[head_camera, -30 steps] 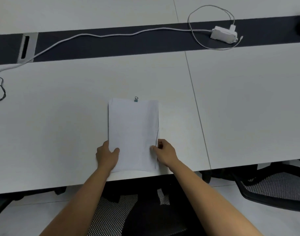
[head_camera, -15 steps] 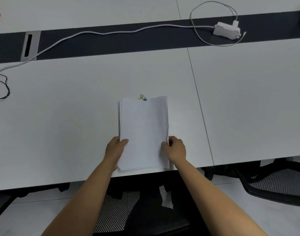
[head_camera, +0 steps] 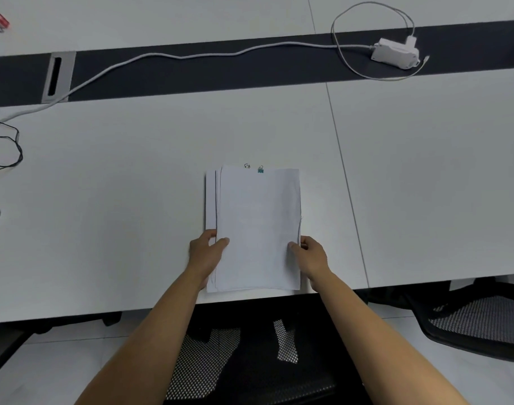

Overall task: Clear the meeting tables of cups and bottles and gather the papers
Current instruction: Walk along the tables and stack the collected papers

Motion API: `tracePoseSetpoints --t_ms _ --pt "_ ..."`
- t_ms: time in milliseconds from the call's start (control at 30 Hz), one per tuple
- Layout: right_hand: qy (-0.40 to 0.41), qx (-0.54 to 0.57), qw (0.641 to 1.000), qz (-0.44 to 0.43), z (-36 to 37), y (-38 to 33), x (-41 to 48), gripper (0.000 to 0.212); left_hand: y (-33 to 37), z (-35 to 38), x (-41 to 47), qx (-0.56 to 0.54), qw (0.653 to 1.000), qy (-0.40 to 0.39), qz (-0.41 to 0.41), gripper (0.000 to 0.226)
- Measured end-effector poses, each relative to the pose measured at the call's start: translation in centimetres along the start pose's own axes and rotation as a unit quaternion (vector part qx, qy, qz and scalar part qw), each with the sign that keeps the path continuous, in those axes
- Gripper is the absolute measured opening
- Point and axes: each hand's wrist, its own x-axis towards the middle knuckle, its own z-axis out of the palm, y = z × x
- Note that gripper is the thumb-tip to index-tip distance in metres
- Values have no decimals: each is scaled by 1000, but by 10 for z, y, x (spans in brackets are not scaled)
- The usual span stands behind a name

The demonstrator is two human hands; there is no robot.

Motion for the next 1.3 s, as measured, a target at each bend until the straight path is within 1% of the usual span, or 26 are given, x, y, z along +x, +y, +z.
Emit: tracePoseSetpoints --t_ms 33,100,200,267,333,400,467,533,600,667,733,767,800,833,867,967,1033,1133,1200,1233,1300 --pt "-2 -6 1000 -7 0 -1 -1 10 0 1 0 4 1000 5 2 39" --pt "-11 -37 999 -36 2 -2 0 13 -1 2 -2 12 1000 6 17 47" --pt "-32 -132 984 -117 13 -1 5 20 -1 6 -5 6 999 -5 47 74" --pt "-52 -170 974 -139 17 0 12 29 0 6 -5 -3 1000 13 21 82" --pt "-60 -189 971 -133 16 -2 18 32 1 2 -2 -37 998 49 -31 80" --pt "-67 -199 970 -126 16 -3 20 33 -1 -2 3 -56 997 51 -34 63" --pt "-81 -204 968 -122 16 -5 18 36 -2 -4 6 -33 999 32 -25 47" --pt "-91 -172 974 -114 15 -10 15 32 -1 -7 9 -59 998 23 -30 42" --pt "-72 -124 984 -102 9 -18 9 15 1 -13 10 -126 991 -4 -42 41" --pt "-83 -60 993 -67 1 -23 5 26 2 -22 8 -179 981 -45 -51 43" --pt "-143 15 990 5 -9 -25 2 52 1 -28 2 -222 970 -78 -55 46" --pt "-182 44 982 26 -13 -26 0 48 1 -29 -2 -228 969 -82 -52 46" --pt "-213 77 974 30 -17 -29 -4 36 1 -29 -5 -225 970 -82 -43 45" --pt "-220 83 972 16 -20 -31 -7 26 2 -28 -8 -212 974 -73 -31 45" --pt "-208 84 974 -13 -22 -34 -11 22 3 -26 -10 -194 979 -60 -13 44" --pt "-127 28 982 -138 -25 -35 -20 17 9 -18 -15 -152 987 -33 48 47" --pt "-89 -1 979 -183 -26 -32 -24 12 17 -13 -18 -154 985 -14 80 45" --pt "-53 -23 979 -197 -28 -29 -24 15 28 -6 -21 -139 983 6 116 39" --pt "-52 -18 981 -188 -30 -33 -26 35 32 1 -23 -107 986 12 129 40" --pt "-55 -19 983 -175 -30 -34 -26 41 33 4 -24 -99 986 20 135 40" --pt "-56 -17 983 -174 -30 -37 -26 41 34 10 -28 -103 984 34 140 36"
